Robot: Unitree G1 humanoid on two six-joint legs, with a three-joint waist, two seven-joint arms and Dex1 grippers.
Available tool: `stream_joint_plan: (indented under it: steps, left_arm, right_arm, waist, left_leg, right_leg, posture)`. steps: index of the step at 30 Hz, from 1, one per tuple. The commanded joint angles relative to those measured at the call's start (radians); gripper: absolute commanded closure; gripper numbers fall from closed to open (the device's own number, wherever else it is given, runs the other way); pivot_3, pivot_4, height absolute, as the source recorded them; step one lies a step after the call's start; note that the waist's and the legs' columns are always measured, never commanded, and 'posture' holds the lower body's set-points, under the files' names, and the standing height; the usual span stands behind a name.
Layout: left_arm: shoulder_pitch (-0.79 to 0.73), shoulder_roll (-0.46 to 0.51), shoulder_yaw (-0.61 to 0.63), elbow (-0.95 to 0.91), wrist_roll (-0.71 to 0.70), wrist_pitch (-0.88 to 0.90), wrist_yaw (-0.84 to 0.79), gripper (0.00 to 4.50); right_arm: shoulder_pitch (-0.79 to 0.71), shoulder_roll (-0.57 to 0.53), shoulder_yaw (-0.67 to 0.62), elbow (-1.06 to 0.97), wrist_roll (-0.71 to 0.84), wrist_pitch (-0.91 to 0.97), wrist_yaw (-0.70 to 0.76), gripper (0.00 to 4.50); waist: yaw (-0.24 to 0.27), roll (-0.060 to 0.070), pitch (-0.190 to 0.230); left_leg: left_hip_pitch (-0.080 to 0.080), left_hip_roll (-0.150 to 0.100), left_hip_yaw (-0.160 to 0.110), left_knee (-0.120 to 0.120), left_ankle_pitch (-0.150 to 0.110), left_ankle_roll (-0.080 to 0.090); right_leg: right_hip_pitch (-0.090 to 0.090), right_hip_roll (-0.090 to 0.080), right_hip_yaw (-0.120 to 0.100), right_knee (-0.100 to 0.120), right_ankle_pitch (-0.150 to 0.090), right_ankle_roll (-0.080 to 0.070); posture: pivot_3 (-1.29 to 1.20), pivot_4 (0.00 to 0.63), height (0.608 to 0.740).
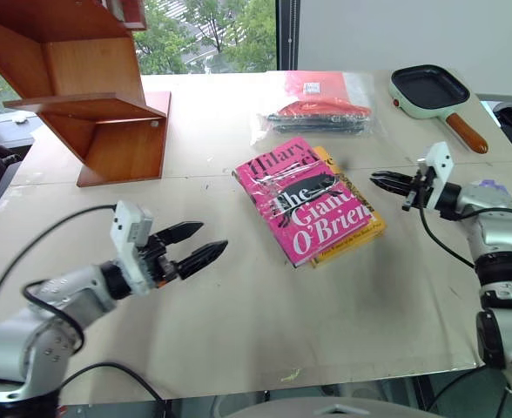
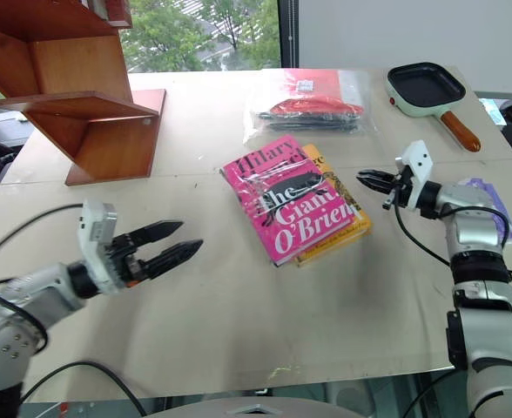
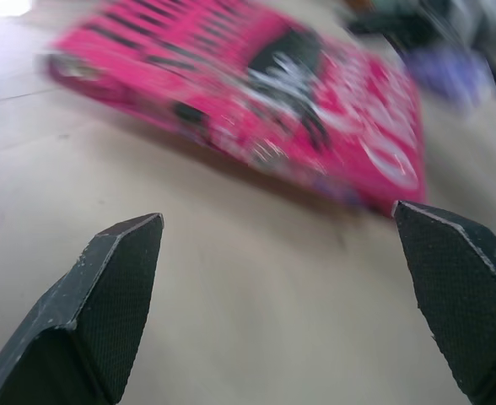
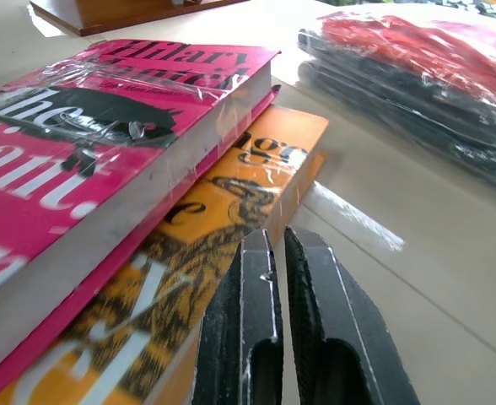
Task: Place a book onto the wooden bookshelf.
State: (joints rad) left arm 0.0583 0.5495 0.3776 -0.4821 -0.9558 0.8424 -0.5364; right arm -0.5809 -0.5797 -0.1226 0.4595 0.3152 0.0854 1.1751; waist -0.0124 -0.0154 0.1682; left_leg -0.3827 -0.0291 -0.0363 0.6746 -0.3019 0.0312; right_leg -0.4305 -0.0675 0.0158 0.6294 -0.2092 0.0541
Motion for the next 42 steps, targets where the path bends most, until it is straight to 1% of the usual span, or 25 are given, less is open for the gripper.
stream_joint_plan:
  steps: [1, 2, 3, 4, 5, 7, 8, 9, 12, 15, 19, 23, 25, 26, 30, 33, 37, 38, 39, 41, 42]
  left_arm:
    - [-0.061, -0.159, 0.038, 0.092, -0.295, 0.083, 0.279, 0.0]
    - [-0.069, -0.183, 0.043, 0.11, -0.351, 0.099, 0.322, 0.0]
    - [-0.074, -0.206, 0.035, 0.143, -0.419, 0.122, 0.38, 0.0]
    - [-0.079, -0.219, 0.022, 0.183, -0.473, 0.147, 0.421, 0.0]
    - [-0.091, -0.237, 0.011, 0.231, -0.524, 0.161, 0.462, 0.0]
    - [-0.136, -0.289, 0.012, 0.341, -0.642, 0.148, 0.532, 0.0]
    - [-0.159, -0.305, 0.012, 0.386, -0.674, 0.144, 0.558, 0.0]
    - [-0.179, -0.316, -0.001, 0.423, -0.686, 0.151, 0.572, 0.0]
    - [-0.268, -0.352, -0.054, 0.545, -0.669, 0.178, 0.561, 0.0]
    - [-0.357, -0.369, -0.073, 0.665, -0.623, 0.188, 0.524, 0.0]
    - [-0.466, -0.383, -0.081, 0.818, -0.561, 0.206, 0.469, 0.0]
    - [-0.555, -0.384, -0.082, 0.959, -0.485, 0.239, 0.404, 0.0]
    - [-0.586, -0.385, -0.077, 1.011, -0.454, 0.254, 0.374, 0.0]
    - [-0.601, -0.385, -0.074, 1.034, -0.44, 0.264, 0.354, 0.0]
    - [-0.646, -0.385, -0.062, 1.098, -0.389, 0.305, 0.306, 0.0]
    - [-0.663, -0.385, -0.051, 1.124, -0.358, 0.35, 0.284, 0.88]
    - [-0.663, -0.388, -0.03, 1.136, -0.333, 0.427, 0.268, 2.88]
    - [-0.663, -0.391, -0.028, 1.139, -0.323, 0.434, 0.264, 3.46]
    - [-0.664, -0.395, -0.022, 1.144, -0.313, 0.436, 0.262, 3.86]
    - [-0.668, -0.402, -0.009, 1.149, -0.295, 0.438, 0.259, 3.91]
    - [-0.67, -0.405, -0.002, 1.148, -0.288, 0.439, 0.256, 3.91]
  right_arm:
    - [0.103, -0.088, -0.069, -0.275, 0.156, 0.185, 0.049, 3.65]
    - [0.128, -0.104, -0.078, -0.322, 0.185, 0.227, 0.049, 3.27]
    - [0.164, -0.129, -0.093, -0.381, 0.225, 0.278, 0.056, 2.7]
    - [0.206, -0.153, -0.111, -0.446, 0.266, 0.328, 0.059, 2.33]
    - [0.251, -0.175, -0.131, -0.511, 0.307, 0.367, 0.062, 1.7]
    - [0.331, -0.211, -0.167, -0.625, 0.365, 0.421, 0.059, 0.81]
    - [0.357, -0.221, -0.181, -0.667, 0.384, 0.433, 0.052, 0.34]
    - [0.382, -0.227, -0.199, -0.703, 0.398, 0.436, 0.042, 0.04]
    - [0.49, -0.254, -0.28, -0.803, 0.439, 0.467, 0.021, 0.04]
    - [0.587, -0.263, -0.335, -0.859, 0.435, 0.46, -0.003, 0.04]
    - [0.668, -0.258, -0.405, -0.917, 0.449, 0.455, -0.043, 0.04]
    - [0.751, -0.269, -0.472, -0.974, 0.509, 0.514, -0.073, 0.04]
    - [0.778, -0.257, -0.498, -0.995, 0.52, 0.515, -0.094, 0.04]
    - [0.792, -0.25, -0.51, -1.004, 0.522, 0.512, -0.106, 0.04]
    - [0.832, -0.233, -0.541, -1.032, 0.521, 0.498, -0.141, 0.04]
    - [0.853, -0.223, -0.557, -1.052, 0.536, 0.495, -0.16, 0.0]
    - [0.871, -0.214, -0.565, -1.073, 0.546, 0.491, -0.178, 0.0]
    - [0.872, -0.213, -0.562, -1.072, 0.546, 0.487, -0.181, 0.0]
    - [0.872, -0.212, -0.557, -1.072, 0.544, 0.483, -0.185, 0.0]
    - [0.869, -0.211, -0.543, -1.071, 0.543, 0.475, -0.191, 0.0]
    - [0.866, -0.211, -0.538, -1.07, 0.543, 0.473, -0.193, 0.0]
  waist:
    - [0.007, 0.001, -0.001]
    - [0.009, 0.0, -0.001]
    - [0.008, 0.0, -0.001]
    - [0.01, 0.0, -0.001]
    - [0.009, -0.001, -0.002]
    - [0.015, 0.0, -0.003]
    - [0.016, -0.001, -0.003]
    - [0.019, -0.001, -0.003]
    - [0.032, 0.001, -0.004]
    - [0.038, 0.0, -0.007]
    - [0.038, 0.001, -0.009]
    - [0.038, 0.002, -0.011]
    - [0.038, 0.004, -0.013]
    - [0.039, 0.004, -0.015]
    - [0.041, 0.004, -0.018]
    - [0.049, 0.005, -0.019]
    - [0.051, 0.006, -0.02]
    - [0.052, 0.006, -0.02]
    - [0.052, 0.007, -0.02]
    - [0.052, 0.007, -0.021]
    - [0.053, 0.008, -0.021]
  left_leg:
    - [0.0, 0.0, 0.0, 0.001, 0.0, 0.0]
    - [0.0, 0.0, -0.001, 0.003, 0.0, 0.0]
    - [0.0, 0.0, -0.002, 0.006, 0.0, 0.0]
    - [0.0, 0.0, -0.002, 0.007, 0.0, 0.0]
    - [0.001, -0.001, -0.002, 0.008, 0.0, 0.001]
    - [0.004, -0.001, -0.004, 0.008, -0.001, 0.003]
    - [0.006, -0.001, -0.006, 0.009, -0.003, 0.005]
    - [0.008, -0.001, -0.006, 0.01, -0.003, 0.005]
    - [0.016, -0.002, -0.006, 0.01, -0.003, 0.005]
    - [0.018, -0.003, -0.005, 0.01, -0.003, 0.005]
    - [0.019, -0.004, -0.004, 0.01, -0.001, 0.001]
    - [0.02, -0.004, -0.003, 0.01, -0.001, 0.002]
    - [0.02, -0.003, -0.003, 0.01, -0.001, 0.003]
    - [0.021, -0.003, -0.003, 0.01, -0.003, 0.005]
    - [0.022, -0.003, -0.004, 0.01, -0.003, 0.006]
    - [0.022, -0.003, -0.004, 0.01, -0.002, 0.006]
    - [0.022, -0.003, -0.005, 0.01, -0.002, 0.006]
    - [0.022, -0.003, -0.006, 0.01, -0.002, 0.006]
    - [0.022, -0.003, -0.006, 0.01, -0.002, 0.006]
    - [0.021, -0.003, -0.006, 0.01, -0.002, 0.005]
    - [0.021, -0.003, -0.006, 0.01, 0.0, 0.002]
  right_leg:
    - [0.0, 0.0, 0.0, 0.001, 0.0, 0.0]
    - [0.0, -0.002, 0.0, 0.003, 0.0, 0.0]
    - [0.001, -0.001, 0.001, 0.005, 0.0, 0.0]
    - [0.001, -0.001, 0.001, 0.006, 0.0, 0.0]
    - [0.003, -0.002, 0.001, 0.007, 0.0, 0.0]
    - [0.007, -0.002, 0.0, 0.008, 0.0, 0.0]
    - [0.009, -0.002, -0.001, 0.008, 0.0, 0.0]
    - [0.011, -0.001, -0.001, 0.008, 0.0, 0.0]
    - [0.02, 0.001, -0.003, 0.008, 0.0, 0.0]
    - [0.022, 0.004, -0.005, 0.007, 0.0, -0.001]
    - [0.023, 0.004, -0.003, 0.007, 0.0, -0.001]
    - [0.023, 0.005, -0.003, 0.007, 0.0, 0.0]
    - [0.023, 0.005, -0.003, 0.007, 0.0, 0.0]
    - [0.024, 0.005, -0.003, 0.007, 0.0, 0.0]
    - [0.025, 0.005, -0.003, 0.006, -0.001, 0.0]
    - [0.027, 0.005, -0.004, 0.004, -0.001, 0.0]
    - [0.028, 0.005, -0.004, 0.004, -0.001, 0.0]
    - [0.028, 0.005, -0.005, 0.003, -0.001, 0.0]
    - [0.028, 0.005, -0.005, 0.002, -0.001, 0.001]
    - [0.028, 0.005, -0.005, 0.001, -0.001, 0.001]
    - [0.028, 0.005, -0.005, 0.0, -0.001, 0.001]
  posture:
    - [0.0, 0.15, 0.74]
    - [0.0, 0.15, 0.74]
    - [0.0, 0.15, 0.74]
    - [0.0, 0.15, 0.74]
    - [0.0, 0.15, 0.74]
    - [0.0, 0.15, 0.74]
    - [0.0, 0.15, 0.74]
    - [0.0, 0.15, 0.74]
    - [0.0, 0.15, 0.74]
    - [0.0, 0.15, 0.74]
    - [0.0, 0.15, 0.74]
    - [0.0, 0.15, 0.74]
    - [0.0, 0.15, 0.74]
    - [0.0, 0.15, 0.74]
    - [0.0, 0.15, 0.74]
    - [0.0, 0.15, 0.74]
    - [0.0, 0.15, 0.74]
    - [0.0, 0.15, 0.74]
    - [0.0, 0.15, 0.74]
    - [0.0, 0.15, 0.74]
    - [0.0, 0.15, 0.74]
